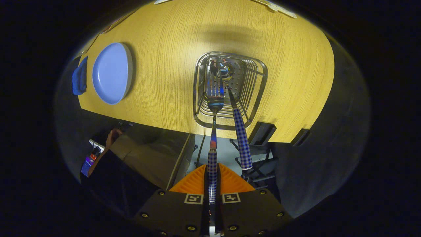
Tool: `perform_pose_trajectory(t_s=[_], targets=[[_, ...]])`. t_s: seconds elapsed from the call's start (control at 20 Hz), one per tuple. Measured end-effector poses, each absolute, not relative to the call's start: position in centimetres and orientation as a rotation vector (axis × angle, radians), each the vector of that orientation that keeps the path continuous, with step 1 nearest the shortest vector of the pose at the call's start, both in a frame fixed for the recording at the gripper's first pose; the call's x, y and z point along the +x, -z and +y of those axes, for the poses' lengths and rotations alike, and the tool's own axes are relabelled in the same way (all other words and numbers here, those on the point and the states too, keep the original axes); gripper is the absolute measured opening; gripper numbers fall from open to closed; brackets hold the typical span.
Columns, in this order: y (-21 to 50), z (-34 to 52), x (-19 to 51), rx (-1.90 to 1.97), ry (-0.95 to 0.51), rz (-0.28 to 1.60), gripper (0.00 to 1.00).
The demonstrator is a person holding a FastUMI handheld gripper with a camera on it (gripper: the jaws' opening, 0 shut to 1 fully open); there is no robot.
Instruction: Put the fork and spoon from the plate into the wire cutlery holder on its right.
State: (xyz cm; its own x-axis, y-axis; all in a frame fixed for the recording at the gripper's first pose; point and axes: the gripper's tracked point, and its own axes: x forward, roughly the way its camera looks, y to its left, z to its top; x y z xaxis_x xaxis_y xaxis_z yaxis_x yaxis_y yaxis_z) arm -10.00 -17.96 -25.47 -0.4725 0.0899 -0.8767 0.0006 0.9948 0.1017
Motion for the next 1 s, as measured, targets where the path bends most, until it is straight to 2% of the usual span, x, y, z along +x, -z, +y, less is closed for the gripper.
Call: perform_pose_trajectory(t_s=[0.55, 0.6, 0.7, 0.8, 0.9, 1.0], targets=[[26.2, -19.0, -8.2, 0.034, -0.096, 2.117, 0.07], [26.2, -19.2, -7.8, 0.021, -0.094, 2.112, 0.11], [25.9, -19.2, -7.3, 0.021, -0.094, 2.093, 0.13], [25.6, -19.4, -6.6, 0.002, -0.102, 2.068, 0.37], [25.1, -19.2, -6.5, -0.005, -0.106, 2.043, 0.39], [24.6, -19.0, -6.5, 0.005, -0.113, 1.999, 0.47]])
